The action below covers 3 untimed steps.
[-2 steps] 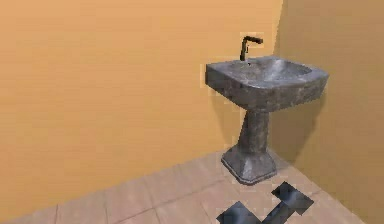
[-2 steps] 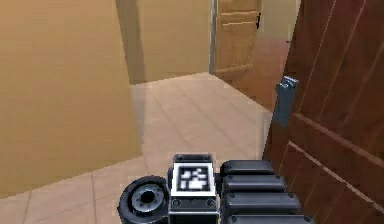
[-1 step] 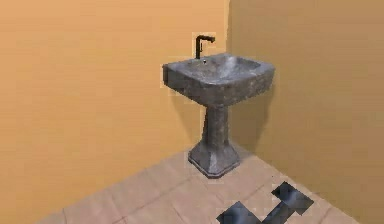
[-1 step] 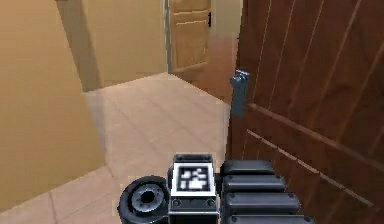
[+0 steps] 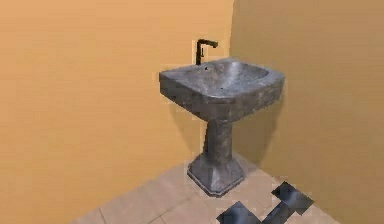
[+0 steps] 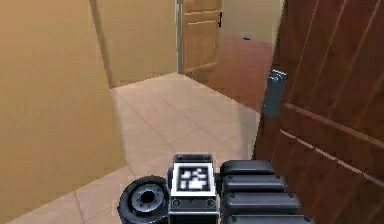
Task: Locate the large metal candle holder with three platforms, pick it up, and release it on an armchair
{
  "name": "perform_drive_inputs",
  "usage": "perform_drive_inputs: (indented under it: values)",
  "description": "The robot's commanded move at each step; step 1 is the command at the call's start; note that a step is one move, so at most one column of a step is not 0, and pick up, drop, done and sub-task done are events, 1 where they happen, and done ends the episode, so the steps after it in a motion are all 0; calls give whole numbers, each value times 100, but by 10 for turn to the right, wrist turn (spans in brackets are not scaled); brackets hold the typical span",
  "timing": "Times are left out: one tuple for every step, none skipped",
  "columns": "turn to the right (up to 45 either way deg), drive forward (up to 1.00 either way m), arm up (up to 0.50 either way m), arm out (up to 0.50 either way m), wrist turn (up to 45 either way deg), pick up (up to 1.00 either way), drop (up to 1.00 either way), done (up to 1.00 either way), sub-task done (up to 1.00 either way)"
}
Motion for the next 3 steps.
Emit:
perform_drive_inputs:
  values:
    - [-450, 0, 0, 0, 0, 0, 0, 0, 0]
    - [-270, 0, 0, 0, 0, 0, 0, 0, 0]
    - [0, 10, 0, 0, 0, 0, 0, 0, 0]
